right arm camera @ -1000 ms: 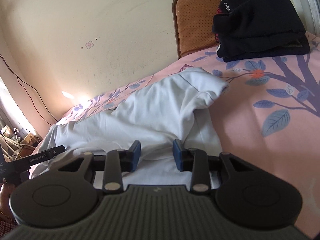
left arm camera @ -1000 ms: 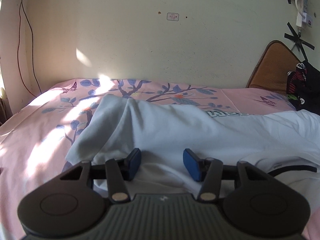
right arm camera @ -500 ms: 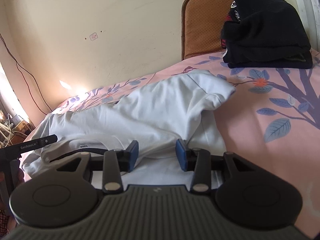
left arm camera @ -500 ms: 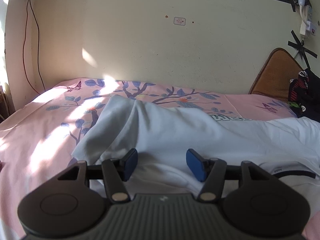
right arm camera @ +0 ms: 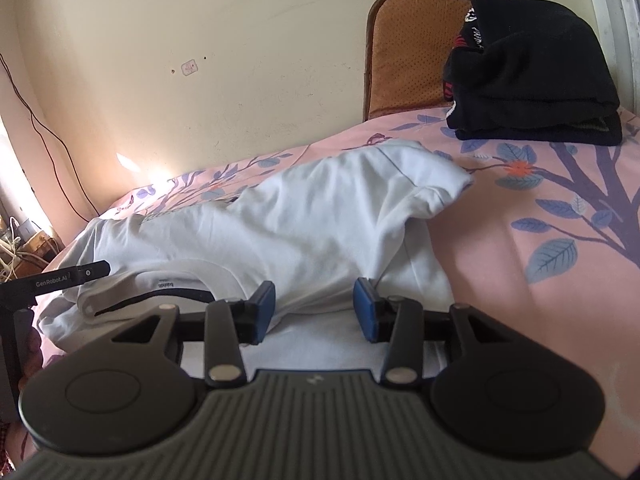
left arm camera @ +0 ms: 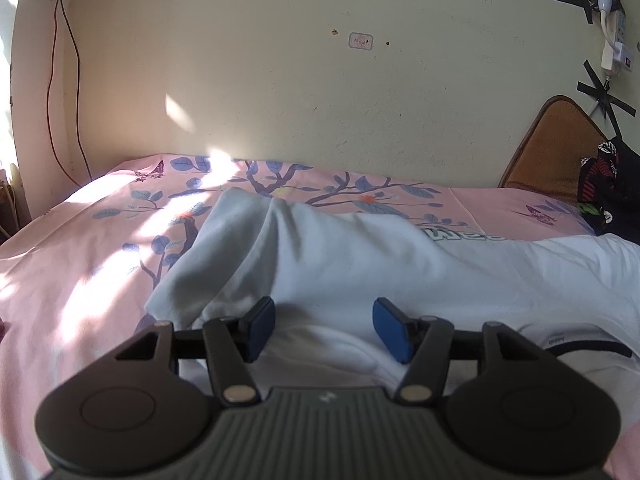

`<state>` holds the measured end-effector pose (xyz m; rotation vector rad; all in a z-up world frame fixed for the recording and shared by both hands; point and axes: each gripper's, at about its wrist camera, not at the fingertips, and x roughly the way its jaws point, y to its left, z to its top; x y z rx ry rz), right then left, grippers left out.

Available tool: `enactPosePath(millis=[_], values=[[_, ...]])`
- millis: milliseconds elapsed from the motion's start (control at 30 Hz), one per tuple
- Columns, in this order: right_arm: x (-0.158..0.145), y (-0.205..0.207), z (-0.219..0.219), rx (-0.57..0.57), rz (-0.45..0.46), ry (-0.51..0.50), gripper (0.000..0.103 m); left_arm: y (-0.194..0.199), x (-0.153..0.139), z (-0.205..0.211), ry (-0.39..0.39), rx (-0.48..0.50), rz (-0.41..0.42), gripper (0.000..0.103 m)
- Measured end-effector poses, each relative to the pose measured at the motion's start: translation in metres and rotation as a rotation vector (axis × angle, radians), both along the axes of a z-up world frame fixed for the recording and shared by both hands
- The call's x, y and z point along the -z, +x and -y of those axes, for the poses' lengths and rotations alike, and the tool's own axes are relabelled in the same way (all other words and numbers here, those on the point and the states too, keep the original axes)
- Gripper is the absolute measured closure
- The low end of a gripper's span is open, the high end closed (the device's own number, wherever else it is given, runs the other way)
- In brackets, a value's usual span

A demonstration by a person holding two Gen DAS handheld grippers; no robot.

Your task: Fold small clothes

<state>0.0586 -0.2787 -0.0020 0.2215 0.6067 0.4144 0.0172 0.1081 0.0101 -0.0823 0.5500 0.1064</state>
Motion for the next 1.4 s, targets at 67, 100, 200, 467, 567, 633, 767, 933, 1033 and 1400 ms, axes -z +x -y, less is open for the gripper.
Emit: enactPosePath(millis=[67, 100, 200, 467, 567, 633, 767, 933, 1033, 1400], values=[[0.000, 0.000, 0.003, -0.010, -0.008, 0.032, 0.053, 0.000, 0.001, 0.002, 0.015, -0.003, -0.004, 0.046], [0.001, 0.001, 0.005, -0.017, -0.013, 0.052, 0.050, 0.001, 0.001, 0.004, 0.023, -0.003, -0.007, 0.043], [0.001, 0.001, 0.010, -0.043, -0.024, 0.106, 0.042, 0.001, 0.001, 0.007, 0.043, -0.005, -0.015, 0.037], [0.001, 0.003, 0.020, -0.068, -0.054, 0.207, 0.034, 0.012, 0.005, 0.020, 0.112, 0.043, -0.083, 0.008], [0.003, 0.004, 0.026, -0.073, -0.071, 0.267, 0.030, 0.017, 0.006, 0.021, 0.107, 0.058, -0.114, 0.001], [0.005, 0.006, 0.032, -0.075, -0.086, 0.317, 0.027, 0.019, 0.007, 0.022, 0.112, 0.063, -0.124, 0.000], [0.009, 0.009, 0.043, -0.079, -0.107, 0.415, 0.026, 0.021, 0.008, 0.023, 0.120, 0.055, -0.134, 0.000], [0.006, 0.005, 0.056, -0.035, -0.116, 0.468, 0.026, 0.023, 0.008, 0.022, 0.111, 0.058, -0.140, 0.000], [-0.004, -0.001, 0.083, 0.065, -0.058, 0.503, 0.026, 0.022, 0.008, 0.021, 0.107, 0.060, -0.137, 0.000], [0.005, 0.051, 0.045, 0.040, -0.151, 0.247, 0.070, 0.012, 0.003, 0.010, 0.021, 0.048, -0.067, 0.010]])
